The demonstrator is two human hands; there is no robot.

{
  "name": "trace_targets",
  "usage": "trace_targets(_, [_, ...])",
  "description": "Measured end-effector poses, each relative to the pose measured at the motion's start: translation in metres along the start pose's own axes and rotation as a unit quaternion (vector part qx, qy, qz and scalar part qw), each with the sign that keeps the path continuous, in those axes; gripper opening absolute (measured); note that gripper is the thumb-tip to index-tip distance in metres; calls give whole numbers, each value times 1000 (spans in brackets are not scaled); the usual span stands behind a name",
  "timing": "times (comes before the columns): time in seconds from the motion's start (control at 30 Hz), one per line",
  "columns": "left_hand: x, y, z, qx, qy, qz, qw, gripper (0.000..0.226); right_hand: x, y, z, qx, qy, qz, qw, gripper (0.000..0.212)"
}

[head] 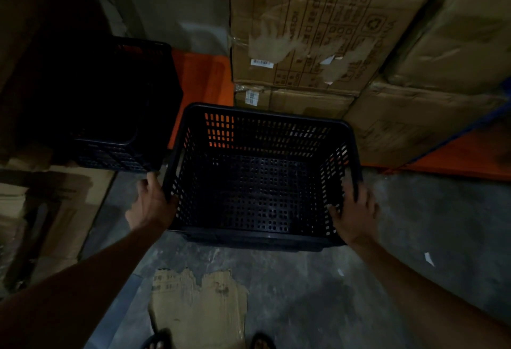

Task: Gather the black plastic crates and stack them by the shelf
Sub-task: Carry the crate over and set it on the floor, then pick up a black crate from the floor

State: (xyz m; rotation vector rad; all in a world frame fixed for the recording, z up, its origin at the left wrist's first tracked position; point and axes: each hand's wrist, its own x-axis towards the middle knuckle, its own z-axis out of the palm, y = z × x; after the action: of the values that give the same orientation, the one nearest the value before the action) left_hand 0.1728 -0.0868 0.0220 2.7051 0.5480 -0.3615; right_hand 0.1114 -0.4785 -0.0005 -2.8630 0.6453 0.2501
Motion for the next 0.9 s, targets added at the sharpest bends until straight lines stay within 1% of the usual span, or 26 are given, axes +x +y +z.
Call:
trace_targets(0.07, [-13, 6, -12, -19, 33, 23, 999, 59, -8, -30, -10, 25, -25, -54, 998, 68])
trace_targets(0.13, [-21, 12, -21, -54, 39, 28, 997, 58, -14, -61, -20, 50, -41, -105, 992, 67])
trace_targets(0.23, [-25, 9, -35, -130, 37, -8, 991, 52, -22, -109, -33, 85, -67, -183, 977, 72])
trace_targets(0.33, [-27, -4, -53, -202, 35, -57, 977, 46, -28, -159, -44, 117, -109, -229, 960, 64])
trace_targets(0.43, [-24, -19, -70, -236, 46, -83, 967, 42, -33, -201, -55, 136, -140, -257, 946, 61])
trace_targets(0.53, [-14, -48, -92, -261, 50, -106, 958, 41, -38, -247, -64, 157, -153, -280, 935, 61])
trace_targets(0.6, [-3, -73, -105, -290, 49, -135, 946, 39, -40, -278, -64, 171, -162, -294, 927, 61])
trace_targets(0.73, [28, -118, -122, -345, 29, -194, 918, 44, -38, -339, -57, 203, -204, -298, 910, 61])
trace_targets(0.9, [79, -161, -131, -415, -2, -216, 884, 44, -26, -417, -45, 249, -218, -287, 899, 63])
